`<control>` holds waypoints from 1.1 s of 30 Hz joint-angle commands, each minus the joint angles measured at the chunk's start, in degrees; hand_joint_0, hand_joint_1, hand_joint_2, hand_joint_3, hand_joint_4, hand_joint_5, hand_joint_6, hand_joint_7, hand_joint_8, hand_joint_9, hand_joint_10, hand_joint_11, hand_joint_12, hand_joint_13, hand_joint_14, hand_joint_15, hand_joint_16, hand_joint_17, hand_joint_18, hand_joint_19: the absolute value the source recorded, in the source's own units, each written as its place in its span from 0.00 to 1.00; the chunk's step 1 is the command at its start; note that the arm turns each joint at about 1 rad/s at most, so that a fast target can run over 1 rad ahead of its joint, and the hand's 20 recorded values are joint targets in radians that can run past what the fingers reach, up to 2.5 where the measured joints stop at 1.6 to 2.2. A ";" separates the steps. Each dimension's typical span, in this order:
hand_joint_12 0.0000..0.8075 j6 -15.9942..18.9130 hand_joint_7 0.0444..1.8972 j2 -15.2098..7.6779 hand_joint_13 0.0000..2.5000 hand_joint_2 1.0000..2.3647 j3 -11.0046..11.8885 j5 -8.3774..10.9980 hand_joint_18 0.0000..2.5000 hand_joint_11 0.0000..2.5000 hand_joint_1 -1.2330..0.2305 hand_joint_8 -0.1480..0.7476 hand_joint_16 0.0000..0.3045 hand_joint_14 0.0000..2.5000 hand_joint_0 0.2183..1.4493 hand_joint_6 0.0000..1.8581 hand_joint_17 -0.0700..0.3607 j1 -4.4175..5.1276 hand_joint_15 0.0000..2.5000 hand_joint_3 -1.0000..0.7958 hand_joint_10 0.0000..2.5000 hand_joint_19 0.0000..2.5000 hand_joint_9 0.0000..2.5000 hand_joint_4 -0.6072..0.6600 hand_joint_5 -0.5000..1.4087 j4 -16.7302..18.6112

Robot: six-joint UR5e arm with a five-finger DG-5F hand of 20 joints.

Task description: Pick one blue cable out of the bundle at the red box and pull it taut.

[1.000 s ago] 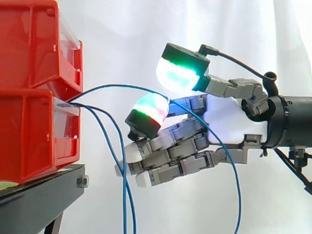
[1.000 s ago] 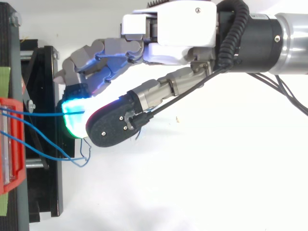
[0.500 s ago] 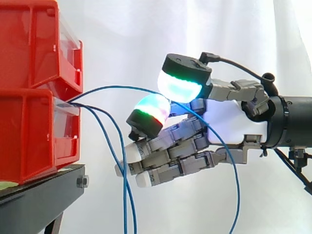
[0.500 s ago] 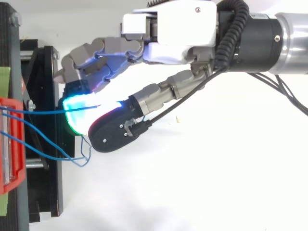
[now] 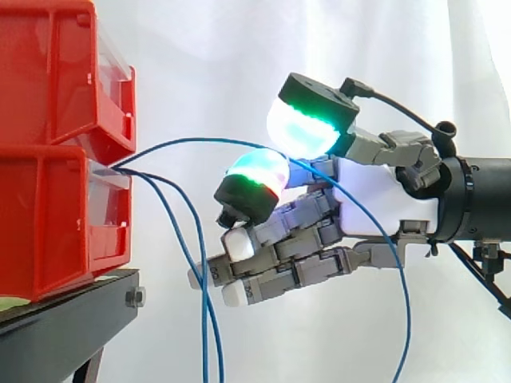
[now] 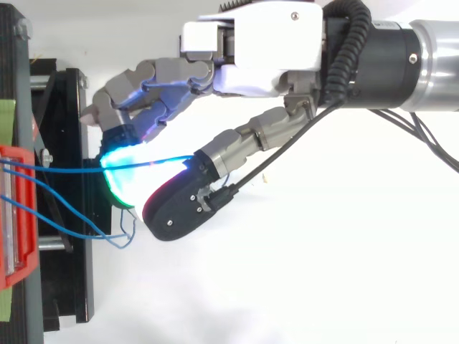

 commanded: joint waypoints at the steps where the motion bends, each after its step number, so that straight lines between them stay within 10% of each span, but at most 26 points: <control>1: 0.42 0.00 0.67 -0.02 0.12 0.00 0.00 0.00 0.06 0.30 0.39 0.51 0.16 0.00 0.25 0.27 0.42 0.02 0.06 0.32 0.01 0.09 0.37 0.67 0.25 0.00; 11: 0.44 0.09 0.67 -0.02 0.15 0.00 0.00 0.09 0.09 0.46 0.38 0.51 0.17 0.00 0.25 0.27 0.43 0.02 0.09 0.32 0.01 0.10 0.41 0.66 0.24 0.09; 33: 0.43 0.00 0.65 0.34 0.18 0.00 0.00 -0.09 0.12 0.46 0.45 0.50 0.16 0.00 0.28 0.27 0.42 -0.33 0.10 0.30 0.01 0.12 0.44 0.69 0.25 0.09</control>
